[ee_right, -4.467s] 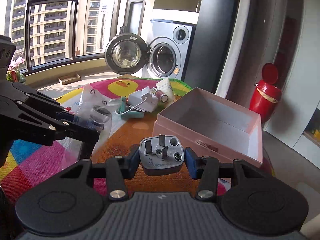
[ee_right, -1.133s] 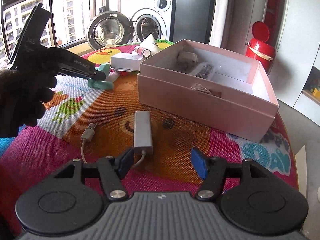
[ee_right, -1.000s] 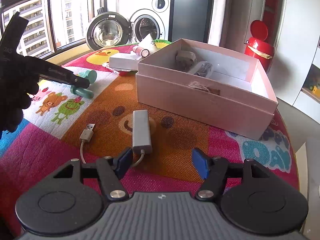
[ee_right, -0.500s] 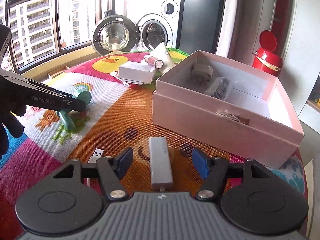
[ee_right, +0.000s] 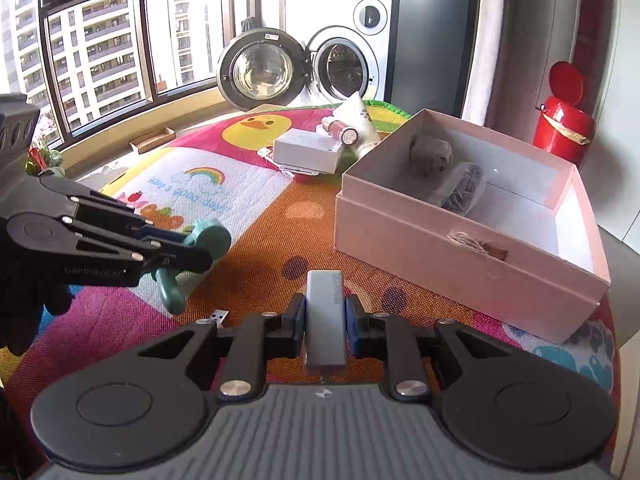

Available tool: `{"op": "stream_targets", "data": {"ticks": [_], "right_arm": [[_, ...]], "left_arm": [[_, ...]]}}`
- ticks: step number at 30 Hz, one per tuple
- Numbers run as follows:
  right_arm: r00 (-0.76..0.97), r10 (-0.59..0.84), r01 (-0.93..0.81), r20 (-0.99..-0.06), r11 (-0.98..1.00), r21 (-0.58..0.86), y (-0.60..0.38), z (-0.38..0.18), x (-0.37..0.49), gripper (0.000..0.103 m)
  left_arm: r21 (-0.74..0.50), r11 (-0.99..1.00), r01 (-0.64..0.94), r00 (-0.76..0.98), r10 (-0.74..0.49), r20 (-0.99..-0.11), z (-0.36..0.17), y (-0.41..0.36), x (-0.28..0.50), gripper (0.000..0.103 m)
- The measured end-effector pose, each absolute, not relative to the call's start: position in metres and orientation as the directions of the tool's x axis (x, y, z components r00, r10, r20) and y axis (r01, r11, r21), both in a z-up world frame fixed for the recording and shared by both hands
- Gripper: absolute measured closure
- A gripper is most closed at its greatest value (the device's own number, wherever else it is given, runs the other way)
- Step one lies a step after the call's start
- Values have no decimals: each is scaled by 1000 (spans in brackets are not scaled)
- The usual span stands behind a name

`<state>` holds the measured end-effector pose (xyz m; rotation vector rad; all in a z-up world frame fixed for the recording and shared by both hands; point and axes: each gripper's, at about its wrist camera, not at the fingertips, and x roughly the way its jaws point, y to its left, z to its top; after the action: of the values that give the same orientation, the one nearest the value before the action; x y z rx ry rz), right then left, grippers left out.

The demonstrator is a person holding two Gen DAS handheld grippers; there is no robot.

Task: Organize rigid objects
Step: 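Lift both items and release them into the pink box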

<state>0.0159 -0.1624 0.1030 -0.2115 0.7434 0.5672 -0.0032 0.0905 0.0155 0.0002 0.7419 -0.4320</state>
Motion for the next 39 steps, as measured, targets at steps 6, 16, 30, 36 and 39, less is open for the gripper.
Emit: {"op": "stream_targets", "data": {"ticks": [6, 16, 30, 36, 39], "right_arm": [[688, 390, -489, -612, 872, 6, -211, 159, -15, 83], [844, 337, -383, -418, 923, -30, -266, 221, -56, 83], [843, 259, -264, -471, 963, 55, -303, 191, -47, 83], [851, 264, -261, -453, 963, 70, -293, 210, -14, 83], [870, 273, -267, -410, 961, 74, -281, 238, 21, 83]], "left_arm": [[-232, 828, 510, 610, -538, -581, 44, 66, -29, 89], [-154, 832, 533, 766, -551, -329, 147, 19, 28, 89], [-293, 875, 385, 795, -476, -375, 128, 34, 72, 85], [-312, 903, 296, 770, -419, -481, 78, 83, 45, 85], [-298, 925, 237, 757, -368, -540, 60, 98, 42, 85]]}}
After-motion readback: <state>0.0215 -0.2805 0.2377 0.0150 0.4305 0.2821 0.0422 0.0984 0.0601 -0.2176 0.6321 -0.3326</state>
